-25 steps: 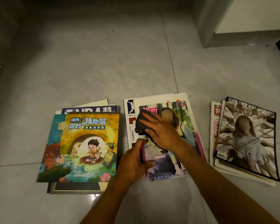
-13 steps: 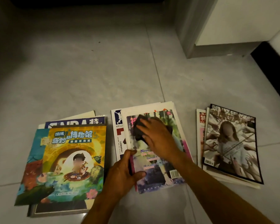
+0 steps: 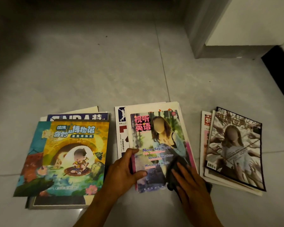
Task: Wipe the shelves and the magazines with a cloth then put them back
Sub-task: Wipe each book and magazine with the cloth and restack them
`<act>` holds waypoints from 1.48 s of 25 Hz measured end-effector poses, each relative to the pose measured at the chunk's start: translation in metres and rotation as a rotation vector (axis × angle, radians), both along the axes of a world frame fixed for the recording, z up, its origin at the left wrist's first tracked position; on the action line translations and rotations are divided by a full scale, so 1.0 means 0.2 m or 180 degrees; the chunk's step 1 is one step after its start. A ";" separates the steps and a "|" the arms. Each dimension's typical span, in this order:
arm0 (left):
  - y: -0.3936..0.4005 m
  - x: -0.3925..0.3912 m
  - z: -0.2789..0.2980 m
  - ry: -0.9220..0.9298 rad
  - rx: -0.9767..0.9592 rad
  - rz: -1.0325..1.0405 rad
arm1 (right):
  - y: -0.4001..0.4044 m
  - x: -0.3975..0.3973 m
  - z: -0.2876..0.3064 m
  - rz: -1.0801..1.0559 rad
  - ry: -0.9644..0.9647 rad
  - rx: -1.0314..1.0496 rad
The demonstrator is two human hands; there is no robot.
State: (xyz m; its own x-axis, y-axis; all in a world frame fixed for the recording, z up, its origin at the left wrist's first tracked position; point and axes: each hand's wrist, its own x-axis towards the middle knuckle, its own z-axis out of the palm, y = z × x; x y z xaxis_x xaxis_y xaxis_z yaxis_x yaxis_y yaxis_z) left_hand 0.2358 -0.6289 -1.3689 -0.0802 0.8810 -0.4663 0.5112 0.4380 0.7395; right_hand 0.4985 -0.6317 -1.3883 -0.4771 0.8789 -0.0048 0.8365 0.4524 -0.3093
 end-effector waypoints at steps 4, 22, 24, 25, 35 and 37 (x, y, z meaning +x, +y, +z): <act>0.00 0.00 0.01 0.0025 -0.0023 -0.0026 | 0.33 -0.13 0.01 -0.0631 0.0635 -0.0318; 0.00 0.03 0.04 -0.0345 -0.0140 0.0269 | 0.75 -0.55 0.12 -0.0363 0.0290 -0.0254; -0.01 0.02 0.03 -0.0372 -0.0133 0.0314 | 0.75 -0.74 0.12 0.0103 0.0317 -0.0261; -0.01 0.02 0.04 -0.0361 -0.0087 0.0365 | 0.74 -0.78 0.12 0.0283 0.0315 -0.0317; 0.02 0.01 0.03 -0.0855 -0.0114 0.0969 | -0.02 -0.22 0.03 0.0893 -0.0129 0.0034; 0.02 0.02 0.04 -0.0832 -0.0163 0.0935 | -0.02 -0.14 0.03 0.0593 -0.0291 0.0064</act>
State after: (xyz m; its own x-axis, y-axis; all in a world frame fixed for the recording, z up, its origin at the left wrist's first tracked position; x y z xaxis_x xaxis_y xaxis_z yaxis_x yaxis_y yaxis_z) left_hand 0.2403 -0.6258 -1.3612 -0.1983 0.8133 -0.5470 0.1560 0.5772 0.8016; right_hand 0.4709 -0.6362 -1.3828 -0.6298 0.7758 -0.0389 0.7619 0.6072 -0.2254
